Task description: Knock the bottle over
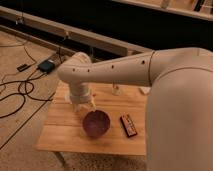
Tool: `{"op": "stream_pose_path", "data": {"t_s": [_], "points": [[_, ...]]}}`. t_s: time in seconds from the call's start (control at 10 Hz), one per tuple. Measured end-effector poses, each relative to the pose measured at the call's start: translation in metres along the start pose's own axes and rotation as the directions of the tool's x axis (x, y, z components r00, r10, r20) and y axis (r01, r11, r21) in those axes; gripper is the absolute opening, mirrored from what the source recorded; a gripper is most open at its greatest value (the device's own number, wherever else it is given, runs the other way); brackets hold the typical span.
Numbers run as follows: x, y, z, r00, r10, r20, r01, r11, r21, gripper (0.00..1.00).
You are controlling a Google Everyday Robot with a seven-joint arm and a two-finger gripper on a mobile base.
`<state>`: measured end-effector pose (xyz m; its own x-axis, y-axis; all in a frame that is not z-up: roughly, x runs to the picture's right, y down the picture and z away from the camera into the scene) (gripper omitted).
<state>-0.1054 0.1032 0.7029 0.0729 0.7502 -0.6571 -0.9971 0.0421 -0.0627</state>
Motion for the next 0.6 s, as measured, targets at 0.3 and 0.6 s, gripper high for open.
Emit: {"op": "stream_pose_path", "data": {"t_s": [0.3,0.6], "points": [[-0.005,-0.021,0.000,1.000,0.003,-0.002,-0.003,1.000,-0.003,0.65],[-0.021,-0.075,0.002,1.000,-0.005,0.013,0.005,1.000,0.002,0.65]]}}
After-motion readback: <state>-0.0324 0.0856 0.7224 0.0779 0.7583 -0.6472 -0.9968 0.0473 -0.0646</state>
